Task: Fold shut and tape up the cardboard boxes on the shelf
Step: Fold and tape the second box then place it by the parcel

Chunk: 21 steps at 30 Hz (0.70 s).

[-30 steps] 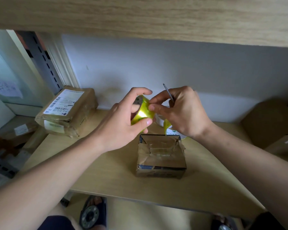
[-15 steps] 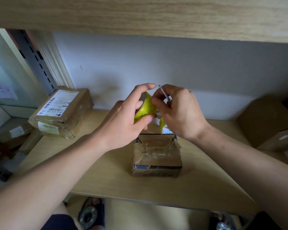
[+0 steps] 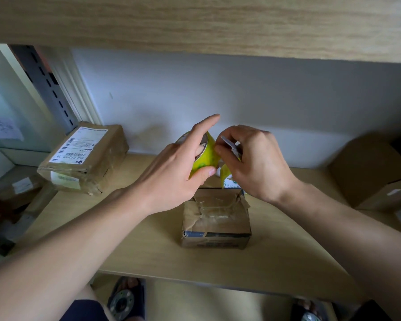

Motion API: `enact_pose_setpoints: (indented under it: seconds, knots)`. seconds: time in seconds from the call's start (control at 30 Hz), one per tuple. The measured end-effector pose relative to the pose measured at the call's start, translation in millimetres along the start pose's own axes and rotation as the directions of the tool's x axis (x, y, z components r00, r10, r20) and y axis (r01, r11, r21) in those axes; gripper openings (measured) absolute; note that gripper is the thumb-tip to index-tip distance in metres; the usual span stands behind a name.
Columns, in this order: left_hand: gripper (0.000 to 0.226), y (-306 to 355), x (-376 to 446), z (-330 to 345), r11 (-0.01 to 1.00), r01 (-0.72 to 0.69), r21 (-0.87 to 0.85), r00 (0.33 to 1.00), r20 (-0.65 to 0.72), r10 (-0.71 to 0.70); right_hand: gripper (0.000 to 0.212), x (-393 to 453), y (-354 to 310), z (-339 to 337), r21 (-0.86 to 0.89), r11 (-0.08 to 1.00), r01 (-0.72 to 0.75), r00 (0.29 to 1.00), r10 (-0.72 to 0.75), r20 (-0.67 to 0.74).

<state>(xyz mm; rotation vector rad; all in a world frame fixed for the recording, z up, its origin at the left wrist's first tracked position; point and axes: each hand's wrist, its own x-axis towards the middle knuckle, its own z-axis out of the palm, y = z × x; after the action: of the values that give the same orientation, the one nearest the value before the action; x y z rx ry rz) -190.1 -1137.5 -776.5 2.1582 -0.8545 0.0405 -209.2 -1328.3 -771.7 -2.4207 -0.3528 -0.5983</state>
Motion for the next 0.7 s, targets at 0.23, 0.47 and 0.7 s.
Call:
enact_pose_setpoints:
  seconds: [0.23, 0.47, 0.7]
  knots:
    - [0.087, 4.0, 0.8, 2.7, 0.99, -0.099, 0.1, 0.994, 0.063, 0.093, 0.006, -3.7, 9.3, -3.2, 0.002, 0.999, 0.039, 0.988, -0.039, 0.151]
    - [0.065, 1.8, 3.5, 7.6, 1.0, -0.014, -0.02, 0.999, 0.045, 0.015, 0.015, -4.9, 13.3, -4.3, 0.037, 0.999, 0.033, 0.992, -0.037, 0.118]
    - [0.034, -1.2, 11.0, 8.9, 0.974, 0.011, -0.224, 1.0, 0.017, -0.007, 0.015, -9.0, 33.0, -16.1, 0.172, 0.966, -0.195, 0.977, 0.175, 0.123]
